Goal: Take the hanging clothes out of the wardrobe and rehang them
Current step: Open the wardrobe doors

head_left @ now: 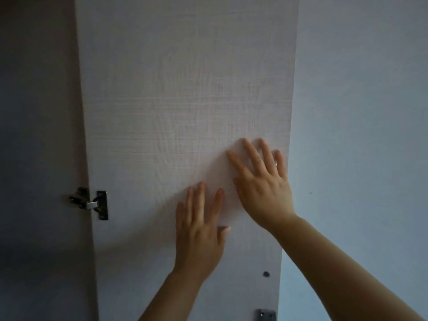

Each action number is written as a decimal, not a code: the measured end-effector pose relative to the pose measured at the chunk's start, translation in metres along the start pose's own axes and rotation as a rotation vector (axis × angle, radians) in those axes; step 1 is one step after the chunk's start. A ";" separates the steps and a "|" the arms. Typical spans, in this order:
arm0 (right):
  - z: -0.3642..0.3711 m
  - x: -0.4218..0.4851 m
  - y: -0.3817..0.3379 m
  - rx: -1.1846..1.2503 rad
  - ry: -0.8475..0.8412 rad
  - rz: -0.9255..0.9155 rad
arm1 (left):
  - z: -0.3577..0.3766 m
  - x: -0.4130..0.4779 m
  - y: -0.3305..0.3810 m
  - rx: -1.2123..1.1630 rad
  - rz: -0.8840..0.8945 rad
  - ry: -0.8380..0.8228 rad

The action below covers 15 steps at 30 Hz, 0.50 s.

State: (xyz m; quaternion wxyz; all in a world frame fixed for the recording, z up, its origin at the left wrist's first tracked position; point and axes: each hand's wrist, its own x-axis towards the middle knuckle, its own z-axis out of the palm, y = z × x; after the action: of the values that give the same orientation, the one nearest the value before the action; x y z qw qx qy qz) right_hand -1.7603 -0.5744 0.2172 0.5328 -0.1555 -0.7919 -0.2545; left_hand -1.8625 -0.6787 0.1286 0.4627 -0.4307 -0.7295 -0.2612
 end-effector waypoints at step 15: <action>0.017 -0.006 0.007 0.223 0.241 -0.031 | -0.016 -0.002 0.007 0.110 -0.051 -0.017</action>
State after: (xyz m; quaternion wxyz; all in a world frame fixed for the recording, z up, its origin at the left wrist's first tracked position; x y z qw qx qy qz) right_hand -1.7671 -0.5592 0.2081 0.6340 -0.0517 -0.7479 -0.1900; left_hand -1.8491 -0.6887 0.1334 0.4725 -0.3882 -0.7575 -0.2286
